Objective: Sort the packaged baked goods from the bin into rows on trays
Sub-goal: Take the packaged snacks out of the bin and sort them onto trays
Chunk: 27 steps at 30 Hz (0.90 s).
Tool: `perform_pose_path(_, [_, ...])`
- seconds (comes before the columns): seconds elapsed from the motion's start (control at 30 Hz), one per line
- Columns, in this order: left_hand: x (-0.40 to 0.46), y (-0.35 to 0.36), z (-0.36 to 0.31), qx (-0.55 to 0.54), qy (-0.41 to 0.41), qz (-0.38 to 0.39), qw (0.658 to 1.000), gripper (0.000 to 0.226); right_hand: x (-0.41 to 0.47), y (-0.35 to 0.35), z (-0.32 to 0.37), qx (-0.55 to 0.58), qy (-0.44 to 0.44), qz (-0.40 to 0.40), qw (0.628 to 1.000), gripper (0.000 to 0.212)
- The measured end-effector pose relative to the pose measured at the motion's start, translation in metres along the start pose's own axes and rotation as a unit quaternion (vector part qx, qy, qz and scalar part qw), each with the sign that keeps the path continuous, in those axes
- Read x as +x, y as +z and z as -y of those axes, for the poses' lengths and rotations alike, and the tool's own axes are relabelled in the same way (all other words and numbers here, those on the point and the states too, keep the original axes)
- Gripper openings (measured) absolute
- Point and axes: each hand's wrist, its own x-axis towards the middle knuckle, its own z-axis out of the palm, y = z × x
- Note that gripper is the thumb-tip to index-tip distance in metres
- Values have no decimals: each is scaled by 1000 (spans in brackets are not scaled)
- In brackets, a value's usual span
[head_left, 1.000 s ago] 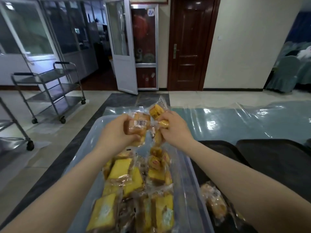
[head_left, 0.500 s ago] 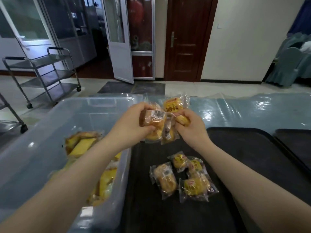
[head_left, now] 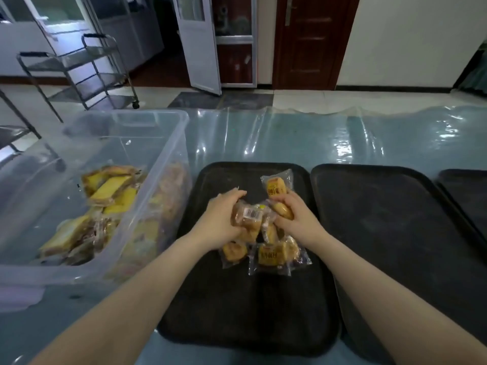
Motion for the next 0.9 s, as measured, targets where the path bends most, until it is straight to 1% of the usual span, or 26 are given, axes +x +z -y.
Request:
perform_pose_path(0.03, [0, 8, 5, 30, -14, 26, 999, 93, -2, 1, -7, -9, 20, 41, 999, 52])
perform_pose_path(0.1, [-5, 21, 13, 67, -35, 73, 994, 102, -5, 3, -19, -73, 46, 122, 989, 74])
perform_pose_path(0.17, [-9, 28, 17, 71, -37, 96, 992, 102, -10, 6, -26, -112, 58, 157, 980, 86])
perform_pose_path(0.2, [-10, 29, 18, 62, -33, 92, 993, 99, -12, 7, -26, -113, 55, 154, 980, 85])
perform_pose_path(0.23, [-11, 26, 17, 51, -27, 79, 995, 94, -12, 8, -23, -117, 45, 138, 982, 80])
perform_pose_path(0.27, [-11, 22, 15, 40, -20, 62, 997, 88, -11, 10, -20, -138, 27, 110, 984, 68])
perform_pose_path(0.33, [-10, 9, 8, 18, -2, 28, 999, 81, -6, 14, -10, -210, 0, 29, 977, 30])
perform_pose_path(0.37, [-10, 1, 4, 9, 6, 13, 1000, 79, -3, 16, -4, -234, -2, -3, 972, 18])
perform_pose_path(0.4, [-11, -7, -1, 2, 14, -2, 1000, 79, 0, 19, 1, -241, 1, -21, 970, 19])
perform_pose_path(0.47, [-17, -22, -10, -3, 33, -28, 999, 78, 1, 25, 8, -239, 10, -29, 970, 24])
perform_pose_path(0.57, [-28, -45, -20, -8, 66, -58, 996, 73, 1, 34, 19, -224, 19, -8, 974, 12])
perform_pose_path(0.67, [-39, -71, -24, -22, 94, -95, 991, 69, 2, 45, 33, -201, 30, 1, 979, 13])
perform_pose_path(0.8, [-56, -113, -11, -7, 130, -135, 982, 63, 3, 62, 72, -163, 1, -20, 986, 21])
perform_pose_path(0.9, [-72, -146, 16, -4, 131, -149, 980, 60, 2, 82, 112, -111, -32, -68, 991, 20])
